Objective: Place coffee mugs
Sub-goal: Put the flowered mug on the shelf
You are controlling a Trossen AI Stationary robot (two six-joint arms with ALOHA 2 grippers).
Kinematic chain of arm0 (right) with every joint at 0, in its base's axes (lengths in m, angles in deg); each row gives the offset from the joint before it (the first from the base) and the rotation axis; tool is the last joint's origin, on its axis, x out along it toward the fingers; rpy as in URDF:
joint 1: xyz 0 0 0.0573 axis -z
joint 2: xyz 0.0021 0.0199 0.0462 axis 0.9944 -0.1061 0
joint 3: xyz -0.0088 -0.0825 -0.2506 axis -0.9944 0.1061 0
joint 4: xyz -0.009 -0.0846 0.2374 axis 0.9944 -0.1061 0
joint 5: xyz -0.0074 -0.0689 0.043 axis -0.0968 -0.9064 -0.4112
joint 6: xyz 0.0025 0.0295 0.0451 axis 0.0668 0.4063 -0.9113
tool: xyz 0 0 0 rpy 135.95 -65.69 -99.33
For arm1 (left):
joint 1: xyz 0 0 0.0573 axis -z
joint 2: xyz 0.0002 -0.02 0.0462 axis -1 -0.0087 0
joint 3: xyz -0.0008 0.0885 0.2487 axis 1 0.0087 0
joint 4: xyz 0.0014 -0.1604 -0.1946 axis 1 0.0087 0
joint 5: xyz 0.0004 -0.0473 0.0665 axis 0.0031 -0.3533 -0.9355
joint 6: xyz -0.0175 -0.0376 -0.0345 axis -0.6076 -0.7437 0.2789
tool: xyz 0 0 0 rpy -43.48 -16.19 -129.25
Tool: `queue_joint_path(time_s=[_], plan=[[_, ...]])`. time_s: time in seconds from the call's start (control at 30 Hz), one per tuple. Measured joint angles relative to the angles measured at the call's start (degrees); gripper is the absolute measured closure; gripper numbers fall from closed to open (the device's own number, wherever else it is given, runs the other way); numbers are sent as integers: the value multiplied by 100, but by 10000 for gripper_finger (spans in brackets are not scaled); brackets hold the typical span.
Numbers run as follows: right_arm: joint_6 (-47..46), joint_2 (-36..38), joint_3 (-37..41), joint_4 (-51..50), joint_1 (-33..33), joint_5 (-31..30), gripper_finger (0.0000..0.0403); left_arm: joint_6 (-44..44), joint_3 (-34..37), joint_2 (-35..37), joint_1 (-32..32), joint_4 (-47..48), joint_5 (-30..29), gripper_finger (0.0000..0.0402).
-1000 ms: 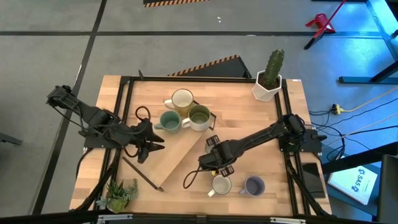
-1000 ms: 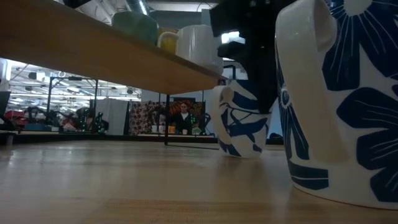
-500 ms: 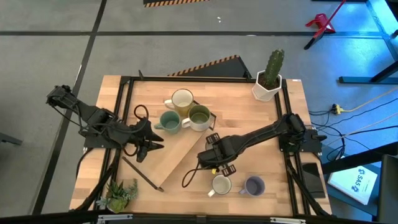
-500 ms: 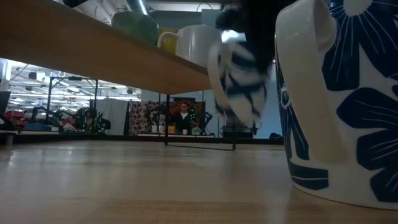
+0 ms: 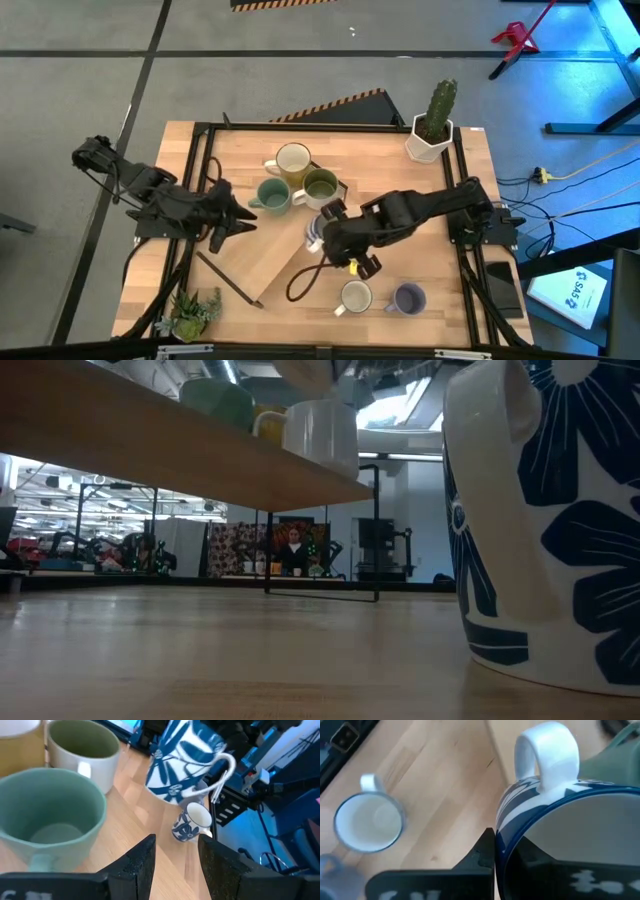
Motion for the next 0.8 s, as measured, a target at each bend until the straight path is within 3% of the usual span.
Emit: queue_joint_path(time_s=[0.33,0.8], plan=[[569,-359,-6,1095,179,472,400,87,-2,110,0,9,-29,260],[863,-762,-6,1245,370,568,398,92,-7,129,0,11,-187,260]])
